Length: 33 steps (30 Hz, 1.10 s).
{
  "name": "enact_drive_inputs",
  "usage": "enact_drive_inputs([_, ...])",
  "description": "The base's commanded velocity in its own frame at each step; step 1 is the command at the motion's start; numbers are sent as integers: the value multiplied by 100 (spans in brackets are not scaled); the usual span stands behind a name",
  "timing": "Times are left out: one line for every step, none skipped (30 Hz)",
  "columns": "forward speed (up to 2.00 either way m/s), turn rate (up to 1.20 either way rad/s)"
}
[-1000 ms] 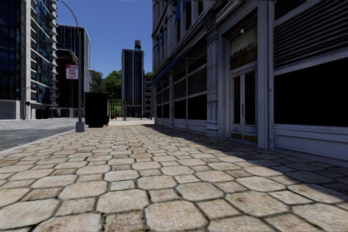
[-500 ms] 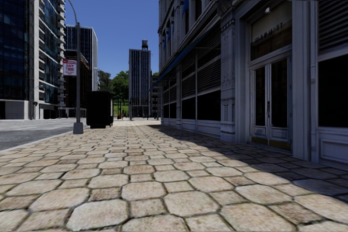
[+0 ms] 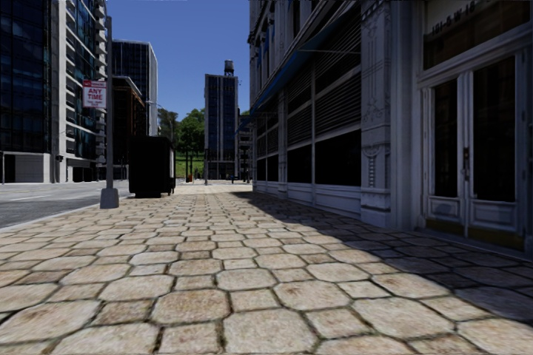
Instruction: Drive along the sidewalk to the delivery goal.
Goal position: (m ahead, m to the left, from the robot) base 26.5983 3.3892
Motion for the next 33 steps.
enact_drive_inputs([200,34])
enact_drive_inputs([200,34])
enact_drive_inputs([200,34])
enact_drive_inputs([200,34])
enact_drive_inputs([200,34])
enact_drive_inputs([200,29])
enact_drive_inputs([200,29])
enact_drive_inputs([200,10])
enact_drive_inputs([200,0])
enact_drive_inputs([200,0])
enact_drive_inputs([200,0])
enact_drive_inputs([200,0])
enact_drive_inputs([200,0])
enact_drive_inputs([200,0])
enact_drive_inputs([200,0])
enact_drive_inputs([200,0])
enact_drive_inputs([200,0])
enact_drive_inputs([200,0])
enact_drive_inputs([200,0])
enact_drive_inputs([200,0])
enact_drive_inputs([200,0])
enact_drive_inputs([200,0])
enact_drive_inputs([200,0])
enact_drive_inputs([200,0])
enact_drive_inputs([200,0])
enact_drive_inputs([200,0])
enact_drive_inputs([200,0])
enact_drive_inputs([200,0])
enact_drive_inputs([200,0])
enact_drive_inputs([200,0])
enact_drive_inputs([200,0])
enact_drive_inputs([200,0])
enact_drive_inputs([200,0])
